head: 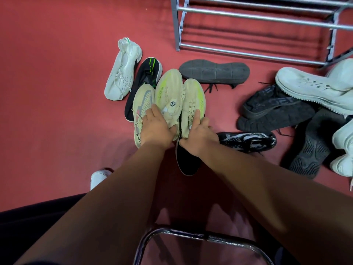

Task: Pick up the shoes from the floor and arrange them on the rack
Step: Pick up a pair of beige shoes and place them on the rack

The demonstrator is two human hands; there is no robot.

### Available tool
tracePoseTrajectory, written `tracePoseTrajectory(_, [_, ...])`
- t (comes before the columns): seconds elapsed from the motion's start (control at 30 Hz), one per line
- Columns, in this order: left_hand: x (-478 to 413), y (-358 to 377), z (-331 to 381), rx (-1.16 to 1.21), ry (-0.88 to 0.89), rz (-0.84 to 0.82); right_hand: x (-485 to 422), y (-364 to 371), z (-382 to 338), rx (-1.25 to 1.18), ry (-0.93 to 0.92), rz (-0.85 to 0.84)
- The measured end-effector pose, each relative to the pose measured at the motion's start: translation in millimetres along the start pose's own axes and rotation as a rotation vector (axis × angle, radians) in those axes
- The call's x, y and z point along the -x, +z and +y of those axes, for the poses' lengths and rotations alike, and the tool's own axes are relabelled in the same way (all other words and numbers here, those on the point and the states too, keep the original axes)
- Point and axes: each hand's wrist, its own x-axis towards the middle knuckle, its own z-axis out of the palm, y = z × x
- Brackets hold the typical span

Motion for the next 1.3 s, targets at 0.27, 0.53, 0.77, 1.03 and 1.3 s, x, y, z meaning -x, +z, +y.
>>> tracePoseTrajectory(0.27, [0, -10, 3, 0.112, -0.028, 0.036, 0, -8, 2, -0.207, 0.036, -0.005])
tracePoseTrajectory(0.53, [-13, -36, 32, 0.218, 0.037, 0.124, 8, -54, 25, -0.664, 0.078, 0.049])
tracePoseTrajectory(0.77, [-46, -49, 76, 0.283, 0.095, 0.128, 21, -92, 45, -0.802, 0.058, 0.138])
tracePoseTrajectory(1.03, [-110, -57, 116, 0.236, 0.231, 0.146, 18, -112, 74, -0.861, 0.056, 0.288])
tracePoseTrajectory(1.3, [-163, -51, 136, 0.175, 0.241, 0.093, 8, -130, 89, -0.924, -0.007, 0.446])
